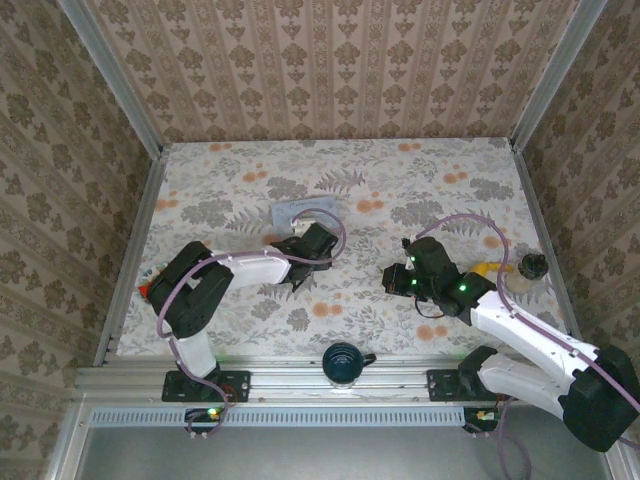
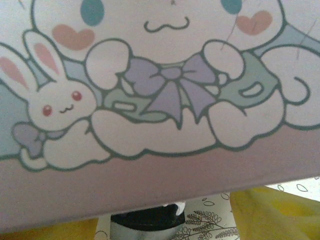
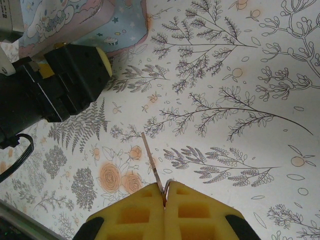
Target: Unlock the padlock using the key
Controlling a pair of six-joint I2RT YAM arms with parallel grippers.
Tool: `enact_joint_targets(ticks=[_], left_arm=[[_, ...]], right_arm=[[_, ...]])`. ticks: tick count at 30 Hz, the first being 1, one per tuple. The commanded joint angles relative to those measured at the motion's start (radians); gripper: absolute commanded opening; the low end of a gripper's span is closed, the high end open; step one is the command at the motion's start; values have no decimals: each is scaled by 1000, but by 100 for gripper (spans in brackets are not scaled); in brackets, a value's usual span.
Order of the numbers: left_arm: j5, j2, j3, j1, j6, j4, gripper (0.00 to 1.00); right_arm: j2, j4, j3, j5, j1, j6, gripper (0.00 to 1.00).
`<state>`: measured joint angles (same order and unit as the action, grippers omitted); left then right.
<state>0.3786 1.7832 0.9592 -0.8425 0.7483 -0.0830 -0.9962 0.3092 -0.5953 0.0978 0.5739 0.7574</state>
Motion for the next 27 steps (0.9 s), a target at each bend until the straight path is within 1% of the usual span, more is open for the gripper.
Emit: enact_joint_targets(ticks=[1, 3, 6, 13, 15, 27], left_arm=[[31, 20, 36, 8, -34, -23, 67], [37, 32, 44, 11, -49, -28, 66], [59, 45, 59, 14, -65, -43, 59], [99, 44, 65, 13, -107, -36, 58], [107, 47, 64, 13, -119, -21, 54], [137, 90, 60, 8, -156, 55, 54]], right_arm=[[-18, -18, -14, 5, -3, -17, 0], [-23, -22, -15, 8, -3, -17, 0], [-28, -22, -15, 8, -3, -16, 0], [-35, -25, -19, 6, -5, -13, 0], [-38, -28, -18, 7, -5, -10, 0], [-50, -27, -24, 12, -5, -15, 0]])
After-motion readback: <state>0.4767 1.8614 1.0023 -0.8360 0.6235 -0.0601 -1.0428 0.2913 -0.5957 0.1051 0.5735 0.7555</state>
